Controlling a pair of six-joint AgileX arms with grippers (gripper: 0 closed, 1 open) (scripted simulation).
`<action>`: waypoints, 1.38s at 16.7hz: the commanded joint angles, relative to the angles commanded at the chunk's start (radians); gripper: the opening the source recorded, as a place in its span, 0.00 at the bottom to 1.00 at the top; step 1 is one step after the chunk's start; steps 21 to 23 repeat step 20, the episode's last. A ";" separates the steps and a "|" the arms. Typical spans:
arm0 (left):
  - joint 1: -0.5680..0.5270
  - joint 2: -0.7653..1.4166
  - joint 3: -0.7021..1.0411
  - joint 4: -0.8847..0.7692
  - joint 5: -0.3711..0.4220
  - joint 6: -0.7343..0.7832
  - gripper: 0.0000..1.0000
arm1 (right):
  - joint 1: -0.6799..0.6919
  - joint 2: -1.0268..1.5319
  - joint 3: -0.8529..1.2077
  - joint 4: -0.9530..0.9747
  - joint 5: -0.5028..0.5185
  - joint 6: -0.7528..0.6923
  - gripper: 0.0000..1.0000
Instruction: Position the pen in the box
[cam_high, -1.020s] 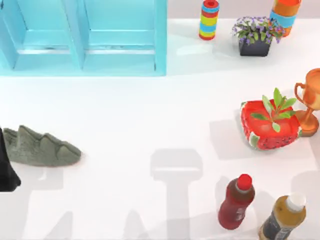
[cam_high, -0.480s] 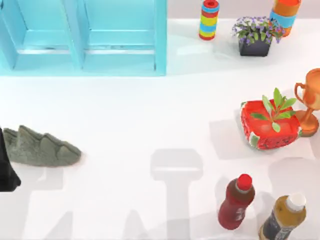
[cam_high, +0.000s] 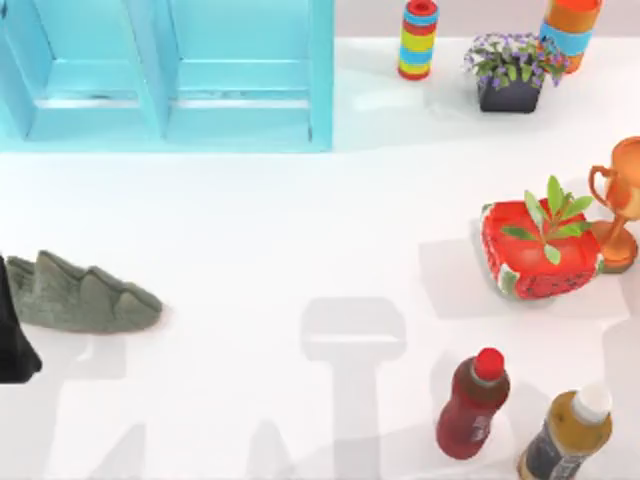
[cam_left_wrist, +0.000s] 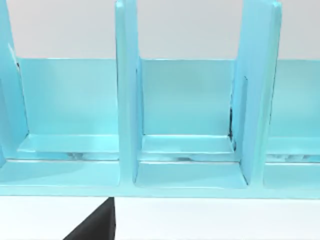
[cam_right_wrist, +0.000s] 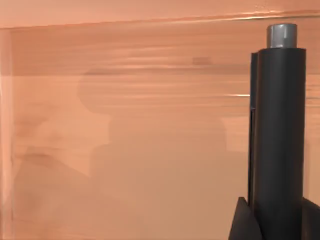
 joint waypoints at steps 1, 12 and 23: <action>0.000 0.000 0.000 0.000 0.000 0.000 1.00 | 0.000 0.000 0.000 0.000 0.000 0.000 0.00; 0.000 0.000 0.000 0.000 0.000 0.000 1.00 | 0.000 0.000 0.000 0.000 0.000 0.000 0.83; 0.000 0.000 0.000 0.000 0.000 0.000 1.00 | 0.000 0.000 0.000 0.000 0.000 0.000 1.00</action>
